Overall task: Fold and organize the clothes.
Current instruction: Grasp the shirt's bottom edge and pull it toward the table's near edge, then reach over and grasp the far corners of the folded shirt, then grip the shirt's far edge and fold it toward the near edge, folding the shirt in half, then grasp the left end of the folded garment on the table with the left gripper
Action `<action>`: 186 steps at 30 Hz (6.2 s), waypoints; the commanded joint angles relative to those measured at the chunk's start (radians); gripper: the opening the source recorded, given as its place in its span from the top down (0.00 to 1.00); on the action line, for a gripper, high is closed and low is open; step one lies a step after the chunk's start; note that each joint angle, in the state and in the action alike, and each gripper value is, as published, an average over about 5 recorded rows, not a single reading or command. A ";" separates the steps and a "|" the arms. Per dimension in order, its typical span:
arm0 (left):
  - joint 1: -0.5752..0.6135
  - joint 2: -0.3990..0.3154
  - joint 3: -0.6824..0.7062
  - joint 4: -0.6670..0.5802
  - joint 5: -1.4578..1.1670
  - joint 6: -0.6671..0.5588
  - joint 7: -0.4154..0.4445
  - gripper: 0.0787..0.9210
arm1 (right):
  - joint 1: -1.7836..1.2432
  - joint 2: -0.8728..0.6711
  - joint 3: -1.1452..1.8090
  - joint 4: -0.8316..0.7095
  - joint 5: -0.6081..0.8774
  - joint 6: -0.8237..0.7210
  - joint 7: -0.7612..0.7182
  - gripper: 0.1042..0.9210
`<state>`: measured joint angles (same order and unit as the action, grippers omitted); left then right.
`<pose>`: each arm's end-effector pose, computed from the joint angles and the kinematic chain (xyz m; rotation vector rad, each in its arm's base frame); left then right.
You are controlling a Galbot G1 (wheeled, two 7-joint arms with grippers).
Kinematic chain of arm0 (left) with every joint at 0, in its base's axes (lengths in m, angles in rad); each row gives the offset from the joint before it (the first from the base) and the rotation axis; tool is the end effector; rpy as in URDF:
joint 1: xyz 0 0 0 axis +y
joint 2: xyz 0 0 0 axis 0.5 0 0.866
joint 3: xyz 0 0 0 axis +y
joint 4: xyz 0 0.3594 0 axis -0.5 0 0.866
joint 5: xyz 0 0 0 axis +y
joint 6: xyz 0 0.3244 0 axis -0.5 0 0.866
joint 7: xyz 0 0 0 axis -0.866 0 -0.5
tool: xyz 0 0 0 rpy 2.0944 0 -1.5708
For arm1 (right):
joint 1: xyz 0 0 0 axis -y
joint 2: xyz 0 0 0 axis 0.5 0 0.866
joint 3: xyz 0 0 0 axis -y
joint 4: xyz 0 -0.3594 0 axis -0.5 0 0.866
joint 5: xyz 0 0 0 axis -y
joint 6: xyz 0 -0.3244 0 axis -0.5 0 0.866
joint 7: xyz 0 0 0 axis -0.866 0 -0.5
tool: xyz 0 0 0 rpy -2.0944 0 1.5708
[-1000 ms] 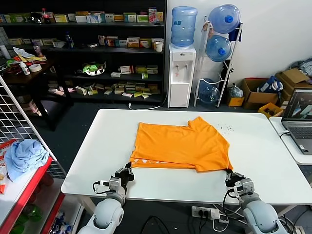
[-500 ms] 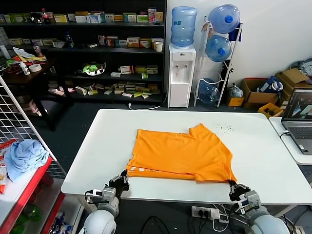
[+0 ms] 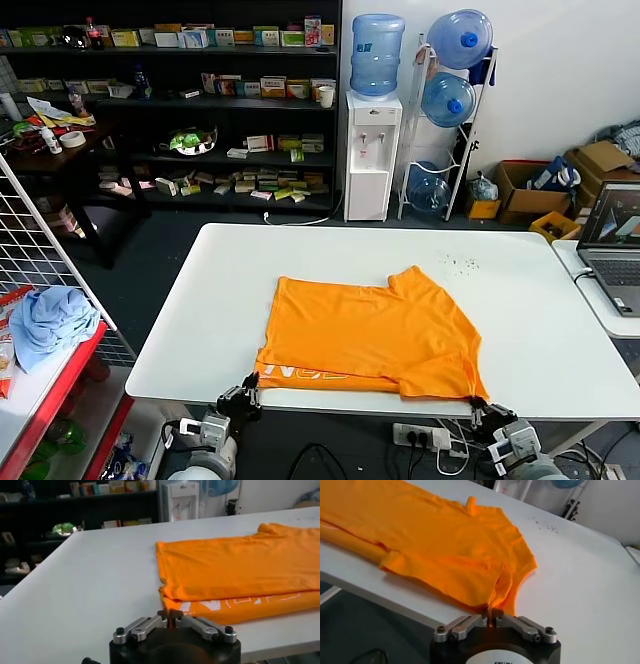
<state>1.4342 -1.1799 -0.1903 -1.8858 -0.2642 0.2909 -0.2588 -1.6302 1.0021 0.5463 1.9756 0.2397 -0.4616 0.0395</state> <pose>0.1651 0.0054 -0.3673 -0.2259 -2.6634 -0.1540 0.1434 -0.1305 -0.3240 0.1585 -2.4583 0.4333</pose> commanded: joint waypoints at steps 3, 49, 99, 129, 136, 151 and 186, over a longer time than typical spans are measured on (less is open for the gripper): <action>0.009 -0.004 -0.004 -0.086 0.004 0.016 -0.001 0.72 | -0.037 -0.033 0.036 0.089 0.068 -0.007 0.015 0.66; -0.884 -0.167 0.167 0.838 -0.177 0.115 0.081 0.12 | 1.027 0.094 -0.231 -0.907 0.180 -0.060 -0.244 0.12; -0.698 -0.065 0.159 0.615 -0.120 -0.021 0.078 0.98 | 0.929 0.124 -0.245 -0.753 0.194 0.021 -0.162 0.97; -0.104 0.097 0.083 0.022 -0.075 -0.032 -0.041 0.98 | 0.224 -0.061 -0.096 -0.099 0.128 -0.050 -0.062 0.97; -0.062 0.075 0.065 0.019 -0.053 -0.050 -0.042 0.98 | 0.234 -0.046 -0.104 -0.113 0.115 -0.063 -0.048 0.97; -0.146 0.017 0.036 0.159 -0.228 -0.027 -0.035 0.55 | 0.248 -0.040 -0.105 -0.090 0.131 -0.053 -0.032 0.50; -0.241 0.104 -0.047 0.201 -0.296 0.016 -0.094 0.94 | 0.239 -0.019 -0.106 -0.074 0.112 -0.020 -0.014 0.12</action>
<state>1.2337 -1.1218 -0.1737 -1.7164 -0.5382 0.2913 -0.2969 -1.3921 0.9779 0.4409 1.9001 0.3599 -0.5061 0.0196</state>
